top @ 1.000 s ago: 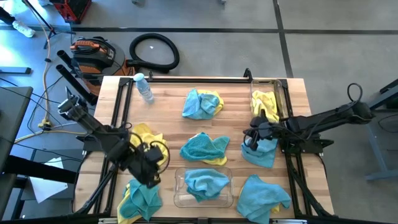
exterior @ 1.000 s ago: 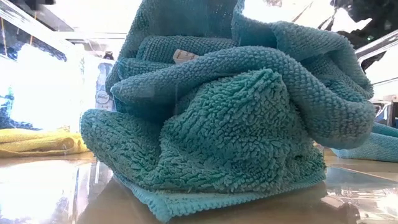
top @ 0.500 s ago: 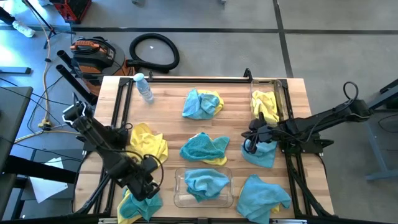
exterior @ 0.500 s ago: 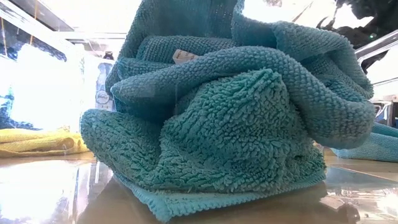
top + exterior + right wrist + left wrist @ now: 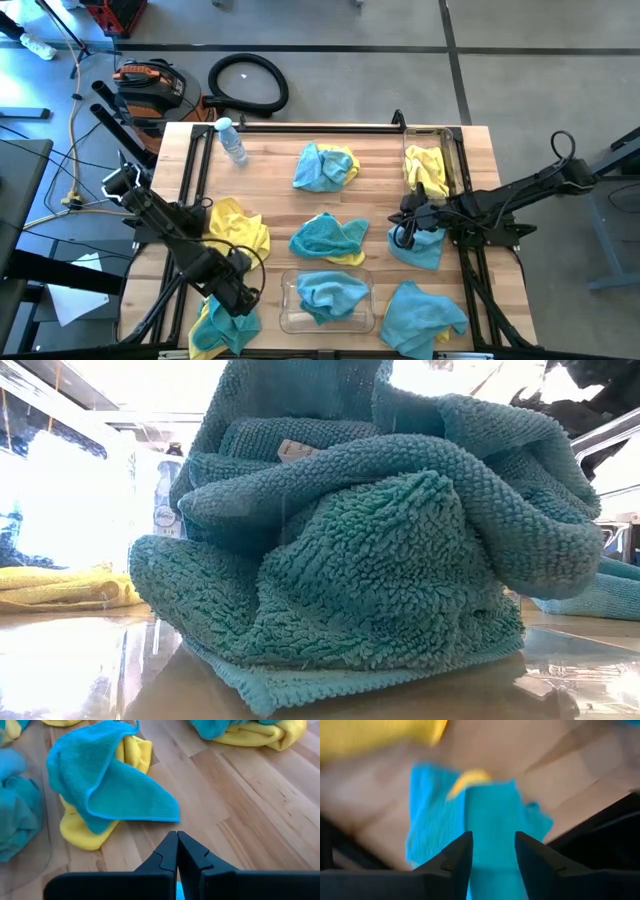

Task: Sort microfiber towel by color & place in baskets
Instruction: Put the blue microfiber towel into the bottom transparent bin

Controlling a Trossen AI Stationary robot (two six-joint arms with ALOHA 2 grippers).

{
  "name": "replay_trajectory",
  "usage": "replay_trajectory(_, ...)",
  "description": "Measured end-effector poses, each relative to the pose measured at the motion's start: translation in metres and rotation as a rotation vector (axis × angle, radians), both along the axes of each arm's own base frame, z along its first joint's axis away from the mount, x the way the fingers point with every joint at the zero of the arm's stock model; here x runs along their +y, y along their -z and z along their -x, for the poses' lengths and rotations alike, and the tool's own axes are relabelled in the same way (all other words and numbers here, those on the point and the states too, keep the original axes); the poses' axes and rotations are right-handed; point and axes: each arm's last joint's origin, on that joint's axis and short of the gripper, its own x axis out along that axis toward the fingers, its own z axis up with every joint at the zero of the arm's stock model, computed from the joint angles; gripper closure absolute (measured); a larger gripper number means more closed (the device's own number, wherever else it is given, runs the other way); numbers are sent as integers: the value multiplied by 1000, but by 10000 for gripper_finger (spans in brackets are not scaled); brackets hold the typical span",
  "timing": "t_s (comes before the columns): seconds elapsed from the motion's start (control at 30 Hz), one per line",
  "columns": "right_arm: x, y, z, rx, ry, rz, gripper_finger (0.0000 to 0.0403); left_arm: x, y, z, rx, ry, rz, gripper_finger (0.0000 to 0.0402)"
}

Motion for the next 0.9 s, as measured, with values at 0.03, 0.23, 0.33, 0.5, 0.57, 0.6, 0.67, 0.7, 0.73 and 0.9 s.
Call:
replay_trajectory(0.03, 0, 0, 0, 4, -9, 10, 402, -1, 0, 1, 30, -28, 23, 262)
replay_trajectory(0.23, 0, 0, 0, 12, -18, 22, 402, -8, 0, 8, 67, -132, 39, 265)
replay_trajectory(0.33, 0, 1, 0, 13, -20, 24, 402, -13, 1, 13, 83, -172, 37, 265)
replay_trajectory(0.5, 0, 1, 1, 17, -33, 39, 402, -21, 1, 19, 57, -275, 20, 265)
replay_trajectory(0.57, 0, 1, 1, 18, -35, 41, 402, -23, 2, 21, 27, -316, 7, 265)
replay_trajectory(0.6, 0, 1, 1, 18, -35, 41, 402, -25, 3, 21, 25, -335, 7, 265)
replay_trajectory(0.67, 0, 0, 1, 18, -35, 41, 402, -30, 9, 21, 36, -361, 6, 265)
replay_trajectory(0.7, 0, 0, 1, 18, -35, 41, 402, -33, 13, 22, 52, -365, 3, 265)
replay_trajectory(0.73, 0, 0, 1, 19, -35, 41, 402, -35, 17, 21, 71, -365, 0, 265)
replay_trajectory(0.9, 0, 1, 1, 18, -30, 36, 402, -42, 33, 17, 110, -363, -35, 265)
